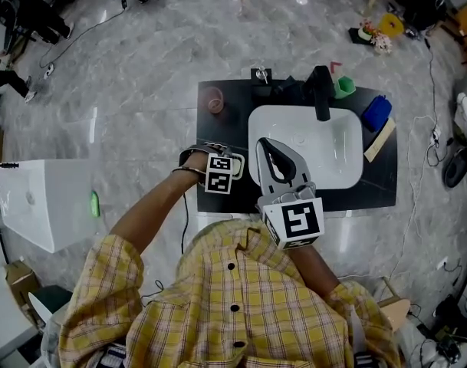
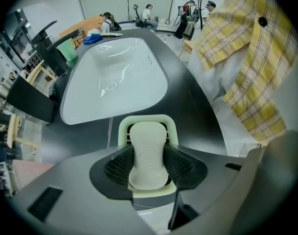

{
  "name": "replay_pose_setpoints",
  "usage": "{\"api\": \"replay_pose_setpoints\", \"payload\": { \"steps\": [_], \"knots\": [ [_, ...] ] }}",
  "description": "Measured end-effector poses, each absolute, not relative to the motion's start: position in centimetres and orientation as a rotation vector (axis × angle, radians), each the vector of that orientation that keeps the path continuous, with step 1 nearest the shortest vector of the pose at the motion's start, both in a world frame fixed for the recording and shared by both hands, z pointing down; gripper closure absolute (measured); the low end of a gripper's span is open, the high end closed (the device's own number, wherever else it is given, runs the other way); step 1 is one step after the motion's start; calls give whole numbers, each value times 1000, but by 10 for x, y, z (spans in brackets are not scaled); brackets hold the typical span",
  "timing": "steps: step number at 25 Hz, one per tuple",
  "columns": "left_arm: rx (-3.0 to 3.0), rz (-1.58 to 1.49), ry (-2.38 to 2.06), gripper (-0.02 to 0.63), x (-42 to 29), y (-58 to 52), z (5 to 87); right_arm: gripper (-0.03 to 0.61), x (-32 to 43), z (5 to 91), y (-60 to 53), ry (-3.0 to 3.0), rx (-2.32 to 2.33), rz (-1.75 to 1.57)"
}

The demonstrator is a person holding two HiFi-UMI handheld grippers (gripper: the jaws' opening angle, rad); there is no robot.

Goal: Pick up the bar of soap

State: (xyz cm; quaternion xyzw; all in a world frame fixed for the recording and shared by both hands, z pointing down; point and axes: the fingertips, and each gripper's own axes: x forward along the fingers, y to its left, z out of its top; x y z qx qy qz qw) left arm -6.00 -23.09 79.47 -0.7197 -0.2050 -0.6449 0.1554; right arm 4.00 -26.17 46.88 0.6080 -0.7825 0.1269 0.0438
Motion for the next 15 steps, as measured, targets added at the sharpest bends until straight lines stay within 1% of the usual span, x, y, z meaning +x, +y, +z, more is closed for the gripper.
{"api": "replay_pose_setpoints", "payload": {
  "steps": [15],
  "knots": [
    [-2125,-1825,-534,421,-60,-232,788,557,42,471,-257,-2364,1872,385]
  ]
}}
